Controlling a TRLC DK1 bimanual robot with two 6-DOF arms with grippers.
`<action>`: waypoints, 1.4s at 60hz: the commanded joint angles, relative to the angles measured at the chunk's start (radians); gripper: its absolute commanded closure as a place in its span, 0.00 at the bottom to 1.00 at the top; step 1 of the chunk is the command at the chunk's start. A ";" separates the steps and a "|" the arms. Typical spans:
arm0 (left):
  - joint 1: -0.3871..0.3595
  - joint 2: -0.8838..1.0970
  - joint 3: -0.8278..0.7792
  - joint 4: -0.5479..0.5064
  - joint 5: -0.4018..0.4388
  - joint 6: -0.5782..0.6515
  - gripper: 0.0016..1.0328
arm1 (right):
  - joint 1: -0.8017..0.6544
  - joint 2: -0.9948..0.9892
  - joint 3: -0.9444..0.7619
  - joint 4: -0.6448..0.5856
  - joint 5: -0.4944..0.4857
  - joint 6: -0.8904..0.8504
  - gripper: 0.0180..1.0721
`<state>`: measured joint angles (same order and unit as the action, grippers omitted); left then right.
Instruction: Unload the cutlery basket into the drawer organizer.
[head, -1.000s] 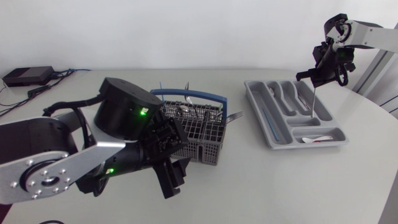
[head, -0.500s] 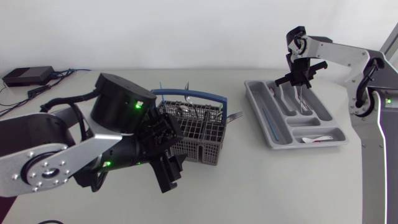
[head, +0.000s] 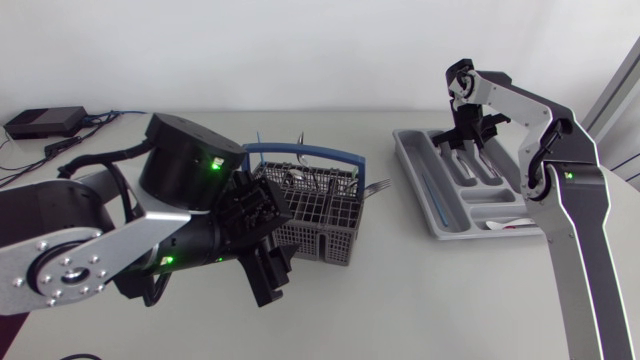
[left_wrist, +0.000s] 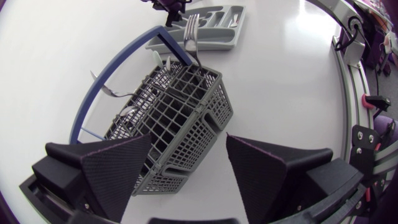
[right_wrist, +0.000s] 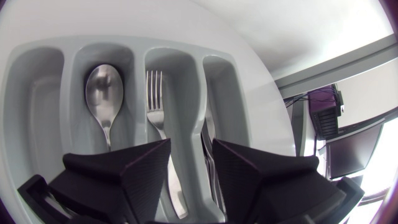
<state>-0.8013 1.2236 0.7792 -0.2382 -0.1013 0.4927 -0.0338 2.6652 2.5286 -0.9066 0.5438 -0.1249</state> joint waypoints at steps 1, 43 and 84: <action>0.001 -0.016 -0.001 -0.006 0.014 -0.020 0.08 | 0.002 -0.004 0.015 -0.029 -0.010 0.030 0.19; -0.013 -0.009 0.057 -0.032 0.011 -0.023 0.08 | 0.017 -0.872 -1.051 0.360 -0.492 -0.024 0.17; 0.033 0.080 0.074 0.014 0.022 0.020 0.08 | 0.043 -1.305 -1.493 0.443 -1.076 -0.217 0.17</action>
<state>-0.7856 1.2778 0.8314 -0.2367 -0.0952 0.4976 0.0067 1.3785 1.0599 -0.4488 -0.5129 -0.3092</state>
